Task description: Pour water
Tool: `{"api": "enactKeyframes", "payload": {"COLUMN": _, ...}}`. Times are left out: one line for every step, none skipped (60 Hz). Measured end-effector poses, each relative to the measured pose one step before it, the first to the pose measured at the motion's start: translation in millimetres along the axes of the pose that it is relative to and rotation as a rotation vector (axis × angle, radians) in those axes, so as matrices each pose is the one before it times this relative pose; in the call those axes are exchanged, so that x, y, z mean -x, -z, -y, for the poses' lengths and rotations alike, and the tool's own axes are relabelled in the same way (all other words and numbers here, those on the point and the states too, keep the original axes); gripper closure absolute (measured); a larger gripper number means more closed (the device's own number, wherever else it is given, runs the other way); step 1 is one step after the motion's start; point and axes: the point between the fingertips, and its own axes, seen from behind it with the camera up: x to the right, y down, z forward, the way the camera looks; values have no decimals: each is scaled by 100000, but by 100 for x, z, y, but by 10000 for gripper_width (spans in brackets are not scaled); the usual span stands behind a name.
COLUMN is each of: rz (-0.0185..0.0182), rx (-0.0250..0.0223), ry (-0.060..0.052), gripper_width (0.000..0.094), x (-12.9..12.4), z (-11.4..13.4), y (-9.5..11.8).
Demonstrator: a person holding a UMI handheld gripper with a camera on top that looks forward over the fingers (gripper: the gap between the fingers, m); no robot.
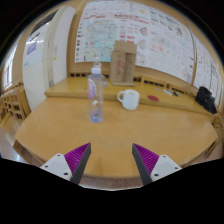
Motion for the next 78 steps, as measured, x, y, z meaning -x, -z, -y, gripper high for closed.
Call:
{"api": "enactKeyframes", "payload": {"rz": 739, "rx": -1355, "ry": -100, "gripper_width": 87, "x": 853, "z": 796, "y": -720}}
{"api": "enactKeyframes", "payload": {"rz": 793, "rx": -1229, "ry": -140, "gripper_width": 85, "x": 844, "z": 788, "y": -751}}
{"api": "enactKeyframes", "payload": {"rz": 719, "rx": -1256, "ry": -154, "gripper_width": 91, "x": 739, "z": 727, "y": -794}}
{"api": "enactKeyframes", "payload": {"rz": 569, "rx": -1334, "ry": -237, "gripper_width": 87, "x": 668, "z": 794, "y": -785}}
{"api": "enactKeyframes", "payload": {"rz": 359, "rx": -1433, "ry": -132, "gripper_width": 89, "x": 521, "z": 751, "y": -817}}
{"api": "enactKeyframes", "payload": {"rz": 268, "rx": -1471, "ry": 80, "gripper_width": 90, "x": 459, "z": 749, "y": -831}}
{"api": "enactKeyframes", "payload": {"rz": 170, "rx": -1368, "ry": 174, "gripper_width": 90, "x": 444, "z": 729, "y": -862}}
{"api": "enactKeyframes", "payload": {"rz": 27, "rx": -1237, "ry": 172, "gripper_width": 88, "x": 353, "z": 663, "y": -909}}
{"api": "enactKeyframes", "payload": {"rz": -4, "rx": -1113, "ry": 24, "gripper_width": 89, "x": 311, "z": 605, "y": -914}}
{"api": "enactKeyframes", "payload": {"rz": -24, "rx": -1008, "ry": -153, "gripper_width": 89, "x": 268, "z": 554, "y": -890}}
{"api": "enactKeyframes", "payload": {"rz": -88, "rx": -839, "ry": -221, "gripper_width": 88, "x": 207, "z": 524, "y": -901}}
{"api": "enactKeyframes", "payload": {"rz": -174, "rx": -814, "ry": -148, "gripper_width": 91, "x": 183, "z": 478, "y": -927}}
{"api": "enactKeyframes", "payload": {"rz": -232, "rx": -922, "ry": -79, "gripper_width": 87, "x": 114, "z": 479, "y": -899}}
{"api": "enactKeyframes", "payload": {"rz": -243, "rx": -1065, "ry": -41, "gripper_width": 87, "x": 76, "z": 452, "y": -899}}
{"api": "enactKeyframes", "payload": {"rz": -423, "rx": -1074, "ry": -47, "gripper_width": 90, "x": 27, "z": 421, "y": -846}}
{"api": "enactKeyframes", "payload": {"rz": -563, "rx": -1189, "ry": -173, "gripper_width": 88, "x": 221, "z": 440, "y": -1154}}
{"api": "enactKeyframes", "payload": {"rz": -207, "rx": -723, "ry": 109, "gripper_width": 89, "x": 76, "z": 275, "y": -711}}
{"api": "enactKeyframes", "payload": {"rz": -75, "rx": -683, "ry": 266, "gripper_width": 91, "x": 80, "z": 265, "y": -794}}
{"api": "enactKeyframes", "payload": {"rz": -187, "rx": -547, "ry": 270, "gripper_width": 91, "x": 36, "z": 234, "y": -813}}
{"api": "enactKeyframes", "payload": {"rz": -393, "rx": -464, "ry": 170, "gripper_width": 87, "x": -10, "z": 178, "y": -781}}
{"api": "enactKeyframes", "payload": {"rz": -288, "rx": -437, "ry": 57, "gripper_width": 91, "x": 4, "z": 196, "y": -739}}
{"api": "enactKeyframes", "payload": {"rz": 116, "rx": -618, "ry": 143, "gripper_width": 97, "x": -48, "z": 67, "y": -811}}
{"api": "enactKeyframes", "payload": {"rz": 94, "rx": -419, "ry": -92, "gripper_width": 107, "x": 223, "z": 258, "y": -584}}
{"api": "enactKeyframes", "payload": {"rz": -218, "rx": -380, "ry": -90, "gripper_width": 113, "x": 11, "z": 117, "y": -541}}
{"api": "enactKeyframes", "payload": {"rz": -518, "rx": -382, "ry": -138, "gripper_width": 121, "x": -66, "z": 94, "y": -522}}
{"api": "enactKeyframes", "payload": {"rz": -326, "rx": -488, "ry": -156, "gripper_width": 140, "x": -13, "z": 85, "y": -521}}
{"api": "enactKeyframes", "payload": {"rz": -14, "rx": -447, "ry": -161, "gripper_width": 145, "x": 65, "z": 74, "y": -445}}
{"api": "enactKeyframes", "payload": {"rz": -139, "rx": -432, "ry": -181, "gripper_width": 168, "x": -3, "z": 71, "y": -388}}
{"api": "enactKeyframes", "payload": {"rz": 15, "rx": -432, "ry": -74, "gripper_width": 195, "x": 47, "z": 39, "y": -376}}
{"api": "enactKeyframes", "payload": {"rz": 31, "rx": -268, "ry": 5, "gripper_width": 249, "x": 30, "z": 15, "y": -350}}
{"api": "enactKeyframes", "payload": {"rz": -301, "rx": -176, "ry": 57, "gripper_width": 304, "x": -51, "z": -9, "y": -282}}
{"api": "enactKeyframes", "payload": {"rz": -911, "rx": -42, "ry": 87, "gripper_width": 358, "x": -198, "z": -72, "y": -209}}
{"api": "enactKeyframes", "payload": {"rz": -630, "rx": -1018, "ry": 78, "gripper_width": 412, "x": -126, "z": 211, "y": -145}}
{"api": "enactKeyframes", "payload": {"rz": 2, "rx": -1125, "ry": -332, "gripper_width": 410, "x": 36, "z": 221, "y": -99}}
{"api": "enactKeyframes", "payload": {"rz": 151, "rx": -748, "ry": -283, "gripper_width": 416, "x": 104, "z": 93, "y": -106}}
{"api": "enactKeyframes", "payload": {"rz": 252, "rx": 79, "ry": -3, "gripper_width": 445, "x": 72, "z": -142, "y": 224}}
{"api": "enactKeyframes", "payload": {"rz": 409, "rx": -688, "ry": -48, "gripper_width": 452, "x": 18, "z": 27, "y": -341}}
{"api": "enactKeyframes", "payload": {"rz": 73, "rx": -381, "ry": 125, "gripper_width": 466, "x": -12, "z": 101, "y": -25}}
{"api": "enactKeyframes", "payload": {"rz": -64, "rx": 112, "ry": 147, "gripper_width": 486, "x": -25, "z": -29, "y": 6}}
{"api": "enactKeyframes", "payload": {"rz": -128, "rx": -5, "ry": 137, "gripper_width": 500, "x": -39, "z": -4, "y": -2}}
{"api": "enactKeyframes", "payload": {"rz": 80, "rx": 57, "ry": 222, "gripper_width": 522, "x": 22, "z": 0, "y": 18}}
{"api": "enactKeyframes", "payload": {"rz": 260, "rx": 43, "ry": 303, "gripper_width": 547, "x": 91, "z": 31, "y": 12}}
{"api": "enactKeyframes", "payload": {"rz": 490, "rx": 29, "ry": 365, "gripper_width": 538, "x": 114, "z": 13, "y": 18}}
{"api": "enactKeyframes", "payload": {"rz": 600, "rx": 98, "ry": 404, "gripper_width": 578, "x": 134, "z": 9, "y": 37}}
{"api": "enactKeyframes", "payload": {"rz": 615, "rx": -76, "ry": 187, "gripper_width": 615, "x": 152, "z": -46, "y": 15}}
{"api": "enactKeyframes", "payload": {"rz": 625, "rx": 66, "ry": -53, "gripper_width": 623, "x": 168, "z": 86, "y": 34}}
{"api": "enactKeyframes", "payload": {"rz": 899, "rx": 207, "ry": 38, "gripper_width": 624, "x": 168, "z": 84, "y": 59}}
{"api": "enactKeyframes", "payload": {"rz": 1100, "rx": 155, "ry": 74, "gripper_width": 623, "x": 217, "z": 88, "y": 64}}
{"api": "enactKeyframes", "payload": {"rz": 936, "rx": 106, "ry": 37, "gripper_width": 623, "x": 176, "z": 99, "y": 64}}
{"api": "enactKeyframes", "payload": {"rz": 854, "rx": 139, "ry": 46, "gripper_width": 623, "x": 164, "z": 114, "y": 71}}
{"api": "enactKeyframes", "payload": {"rz": 999, "rx": 136, "ry": 67, "gripper_width": 624, "x": 203, "z": 144, "y": 83}}
{"api": "enactKeyframes", "payload": {"rz": 1082, "rx": 131, "ry": -29, "gripper_width": 623, "x": 203, "z": 218, "y": 122}}
{"api": "enactKeyframes", "payload": {"rz": 1129, "rx": -268, "ry": -193, "gripper_width": 623, "x": 38, "z": 82, "y": 64}}
{"api": "enactKeyframes", "payload": {"rz": 857, "rx": -252, "ry": -413, "gripper_width": 624, "x": 166, "z": 410, "y": 160}}
{"api": "enactKeyframes", "payload": {"rz": 1156, "rx": -518, "ry": -418, "gripper_width": 624, "x": 252, "z": 512, "y": 181}}
{"api": "enactKeyframes", "payload": {"rz": 1471, "rx": -667, "ry": -418, "gripper_width": 623, "x": 284, "z": 557, "y": 132}}
{"api": "enactKeyframes", "payload": {"rz": 1529, "rx": -784, "ry": -650, "gripper_width": 623, "x": 282, "z": 653, "y": 157}}
{"api": "enactKeyframes", "payload": {"rz": 1322, "rx": -870, "ry": -1098, "gripper_width": 623, "x": 234, "z": 734, "y": 145}}
{"api": "enactKeyframes", "payload": {"rz": 1249, "rx": -1033, "ry": -1593, "gripper_width": 623, "x": 199, "z": 722, "y": -13}}
{"api": "enactKeyframes", "payload": {"rz": 1628, "rx": -900, "ry": -1940, "gripper_width": 624, "x": 203, "z": 710, "y": 158}}
{"api": "enactKeyframes", "payload": {"rz": 1810, "rx": -798, "ry": -2258, "gripper_width": 624, "x": 318, "z": 800, "y": 78}}
{"api": "enactKeyframes", "payload": {"rz": 1985, "rx": -936, "ry": -2710, "gripper_width": 623, "x": 338, "z": 871, "y": 75}}
{"api": "enactKeyframes", "payload": {"rz": 2051, "rx": -984, "ry": -3121, "gripper_width": 624, "x": 370, "z": 914, "y": 83}}
{"api": "enactKeyframes", "payload": {"rz": 2164, "rx": -985, "ry": -3401, "gripper_width": 623, "x": 313, "z": 904, "y": -6}}
{"api": "enactKeyframes", "payload": {"rz": 2277, "rx": -971, "ry": -3667, "gripper_width": 623, "x": 334, "z": 881, "y": 31}}
{"api": "enactKeyframes", "payload": {"rz": 2176, "rx": -943, "ry": -3894, "gripper_width": 624, "x": 343, "z": 903, "y": 14}}
{"api": "enactKeyframes", "payload": {"rz": 2151, "rx": -1035, "ry": -4113, "gripper_width": 624, "x": 323, "z": 932, "y": 28}}
{"api": "enactKeyframes", "payload": {"rz": 1621, "rx": -1045, "ry": -4563, "gripper_width": 623, "x": 947, "z": 1081, "y": -329}}
{"api": "enactKeyframes", "payload": {"rz": 2508, "rx": -1038, "ry": -4286, "gripper_width": 624, "x": 375, "z": 951, "y": -62}}
{"api": "enactKeyframes", "payload": {"rz": 3414, "rx": -1040, "ry": -4186, "gripper_width": 625, "x": -142, "z": 867, "y": 67}}
{"api": "enactKeyframes", "payload": {"rz": 2512, "rx": -916, "ry": -4466, "gripper_width": 624, "x": 308, "z": 852, "y": -8}}
{"api": "enactKeyframes", "payload": {"rz": 2464, "rx": -980, "ry": -4558, "gripper_width": 625, "x": 356, "z": 803, "y": -136}}
{"api": "enactKeyframes", "payload": {"rz": 2415, "rx": -926, "ry": -4626, "gripper_width": 625, "x": 358, "z": 784, "y": -121}}
{"api": "enactKeyframes", "payload": {"rz": 2633, "rx": -844, "ry": -4792, "gripper_width": 624, "x": 358, "z": 744, "y": -150}}
{"api": "enactKeyframes", "payload": {"rz": 2762, "rx": -685, "ry": -4886, "gripper_width": 625, "x": 350, "z": 708, "y": -157}}
{"api": "enactKeyframes", "payload": {"rz": 2795, "rx": -657, "ry": -4992, "gripper_width": 624, "x": 327, "z": 654, "y": -175}}
{"api": "enactKeyframes", "payload": {"rz": 1475, "rx": -903, "ry": -5343, "gripper_width": 624, "x": 1081, "z": 371, "y": -131}}
{"api": "enactKeyframes", "payload": {"rz": 3118, "rx": -720, "ry": -5370, "gripper_width": 625, "x": 1, "z": 734, "y": -172}}
